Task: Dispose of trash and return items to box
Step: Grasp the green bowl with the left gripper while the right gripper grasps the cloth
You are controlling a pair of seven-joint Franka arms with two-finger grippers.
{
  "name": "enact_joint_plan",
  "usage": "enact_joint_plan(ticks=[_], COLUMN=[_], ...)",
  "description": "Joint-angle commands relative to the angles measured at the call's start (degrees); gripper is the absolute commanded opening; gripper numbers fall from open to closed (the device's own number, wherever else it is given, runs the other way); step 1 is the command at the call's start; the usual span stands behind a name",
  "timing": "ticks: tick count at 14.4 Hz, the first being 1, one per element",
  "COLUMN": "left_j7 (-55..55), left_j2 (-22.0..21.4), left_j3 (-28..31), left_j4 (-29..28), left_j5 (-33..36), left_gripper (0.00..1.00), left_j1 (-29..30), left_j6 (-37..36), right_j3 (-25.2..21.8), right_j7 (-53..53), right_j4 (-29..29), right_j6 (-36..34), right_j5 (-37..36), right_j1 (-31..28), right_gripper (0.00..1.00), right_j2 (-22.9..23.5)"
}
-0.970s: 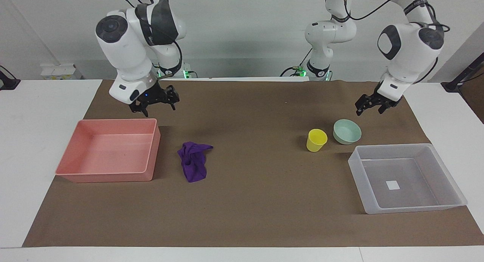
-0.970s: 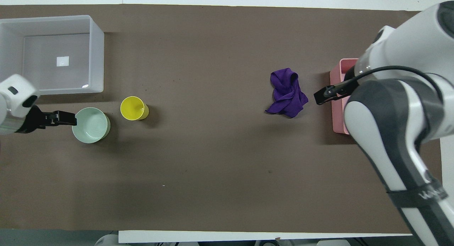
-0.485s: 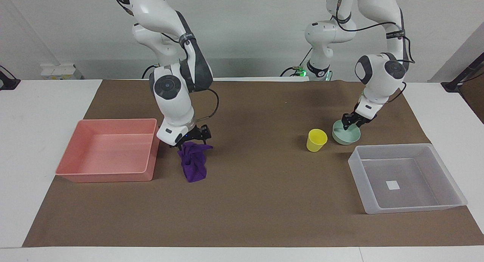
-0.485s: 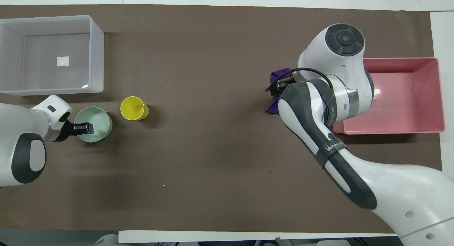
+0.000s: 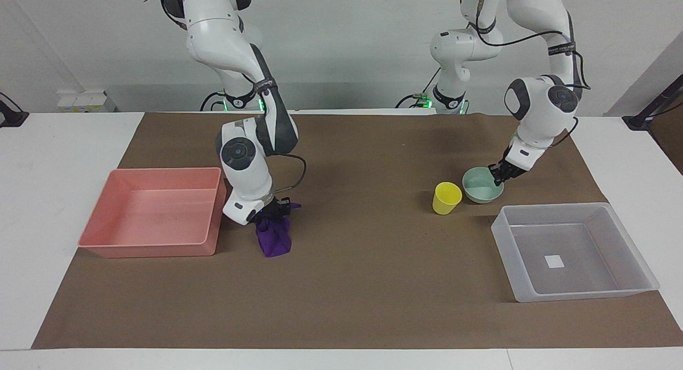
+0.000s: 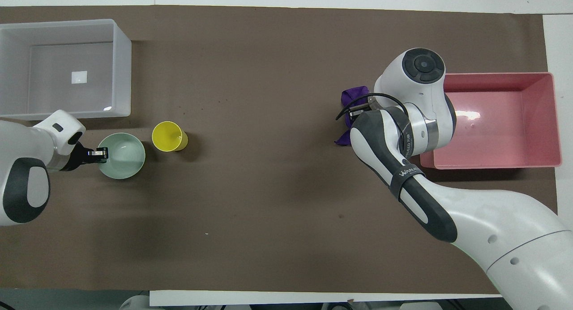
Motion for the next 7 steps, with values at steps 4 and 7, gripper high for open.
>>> enact_joint_plan(ticks=[4,7], left_j7=[-0.58,-0.84], left_j2=[-0.57,5.39], left_j3=[0.68,0.76], left_j4=[21.34,29.35], left_j5=[-0.61,-2.45], left_gripper=[0.0,0.0], left_j1=[1.02,3.99], left_j6=[-24.32,-19.71], right_j3=[0.24,-0.03], right_j7=[-0.05,-0.05], right_j4=[2.86,6.3], right_j6=[-5.81,-11.7], right_j5=[0.09,0.09], right_j1=[-0.74,-0.83], right_gripper=[0.0,0.0], right_j2=[-2.37,-5.44])
